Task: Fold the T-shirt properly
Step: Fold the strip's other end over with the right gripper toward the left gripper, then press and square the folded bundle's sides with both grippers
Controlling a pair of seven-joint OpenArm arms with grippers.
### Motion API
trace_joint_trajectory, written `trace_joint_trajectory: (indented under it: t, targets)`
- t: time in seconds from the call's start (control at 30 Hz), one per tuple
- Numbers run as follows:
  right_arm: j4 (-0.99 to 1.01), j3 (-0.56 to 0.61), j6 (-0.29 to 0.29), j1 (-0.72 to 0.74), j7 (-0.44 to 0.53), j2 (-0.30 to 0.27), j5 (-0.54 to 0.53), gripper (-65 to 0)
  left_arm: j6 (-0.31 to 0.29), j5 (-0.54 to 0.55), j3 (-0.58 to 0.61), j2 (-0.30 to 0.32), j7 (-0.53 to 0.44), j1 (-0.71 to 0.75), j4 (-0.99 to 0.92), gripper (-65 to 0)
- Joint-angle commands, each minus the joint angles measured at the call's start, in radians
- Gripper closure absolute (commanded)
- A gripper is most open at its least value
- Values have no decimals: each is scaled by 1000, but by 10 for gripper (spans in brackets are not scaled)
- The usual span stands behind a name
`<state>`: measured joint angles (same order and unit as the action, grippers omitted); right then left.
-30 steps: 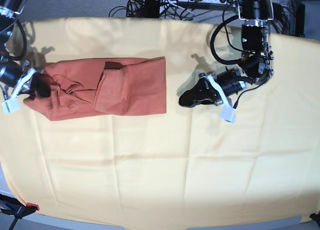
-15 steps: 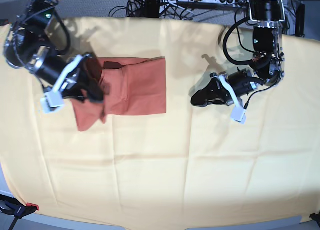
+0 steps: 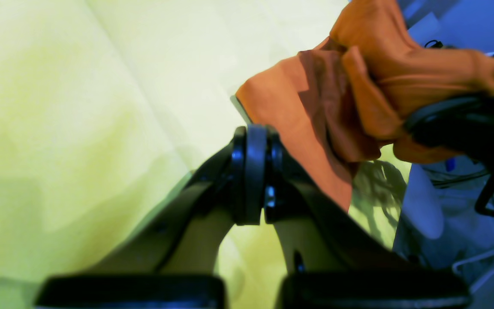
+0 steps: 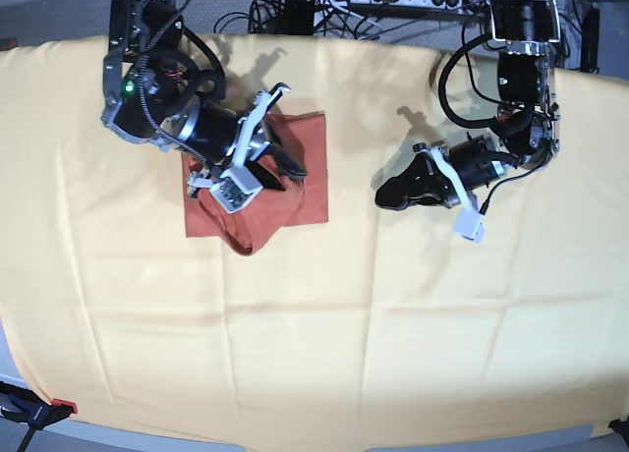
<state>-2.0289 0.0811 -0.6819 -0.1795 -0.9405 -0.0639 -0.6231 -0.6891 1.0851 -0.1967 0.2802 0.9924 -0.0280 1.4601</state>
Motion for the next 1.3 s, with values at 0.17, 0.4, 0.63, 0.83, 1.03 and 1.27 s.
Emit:
trace_joint_trajectory:
  t: [0.17,0.4,0.63,0.83,1.03,1.27]
  targets:
    - [-10,159,33,77,35,-1,101,-409,-9,27,-4,8,-15,-19,19,0]
    - [-12,206,-16,168,29,-1,64,-409,-9,27,-4,8,-10,-19,19,0]
    - [-13,125,-16,210,6,-26,79,-409,-9,26,-4,39,-3,-19,19,0]
    - [-13,-18,9,222,25,-66,78,-100,-9,109,29,116,59,-20,21,0]
    - [28,-103,8,230,98,-148,81,0,-9,161,154,127,114,-24,153,0]
    - [240,-98,-3,323,114,-216,81,0,-9,13,393,124,61,-39,361,0]
